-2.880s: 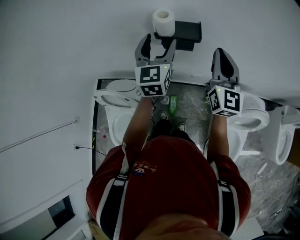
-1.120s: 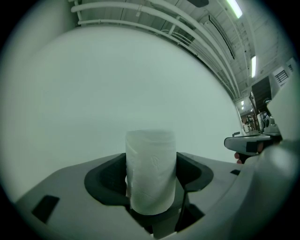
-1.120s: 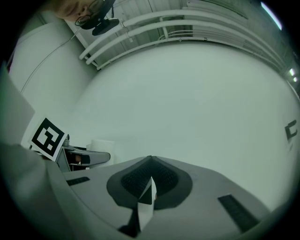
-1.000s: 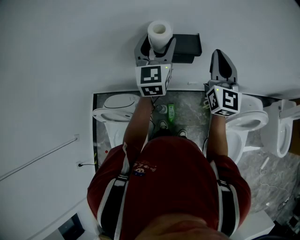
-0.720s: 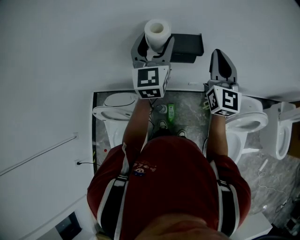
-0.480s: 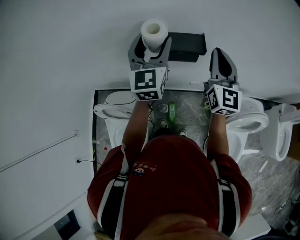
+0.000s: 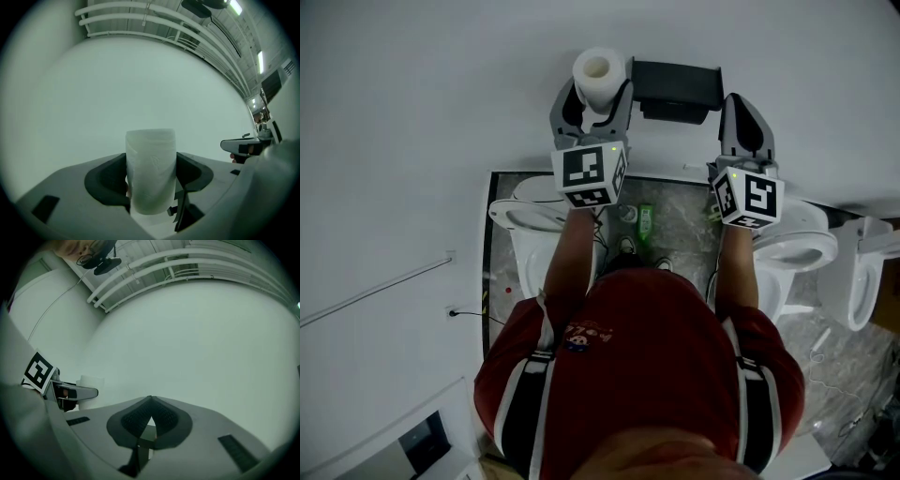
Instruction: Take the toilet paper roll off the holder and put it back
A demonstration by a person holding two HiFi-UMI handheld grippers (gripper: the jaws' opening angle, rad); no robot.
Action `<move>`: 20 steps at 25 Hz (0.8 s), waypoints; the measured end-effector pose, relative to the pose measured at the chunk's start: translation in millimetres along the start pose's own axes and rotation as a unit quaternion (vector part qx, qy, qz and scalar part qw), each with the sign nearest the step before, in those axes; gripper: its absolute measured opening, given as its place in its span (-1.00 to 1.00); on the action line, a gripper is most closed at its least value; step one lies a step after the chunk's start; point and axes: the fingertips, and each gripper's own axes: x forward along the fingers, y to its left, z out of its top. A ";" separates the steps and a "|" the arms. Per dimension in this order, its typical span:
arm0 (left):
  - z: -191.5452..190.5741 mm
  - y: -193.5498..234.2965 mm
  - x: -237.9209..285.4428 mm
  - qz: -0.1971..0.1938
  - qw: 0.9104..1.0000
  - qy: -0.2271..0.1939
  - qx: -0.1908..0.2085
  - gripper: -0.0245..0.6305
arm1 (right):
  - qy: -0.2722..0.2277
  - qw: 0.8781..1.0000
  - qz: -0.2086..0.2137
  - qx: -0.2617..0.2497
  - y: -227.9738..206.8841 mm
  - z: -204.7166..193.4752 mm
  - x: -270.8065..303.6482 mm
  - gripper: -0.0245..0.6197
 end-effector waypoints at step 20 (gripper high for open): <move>-70.3 3.4 -12.8 0.012 0.999 0.038 -0.014 0.11 | 0.022 1.000 0.001 0.009 2.9 -23.1 5.6 -0.90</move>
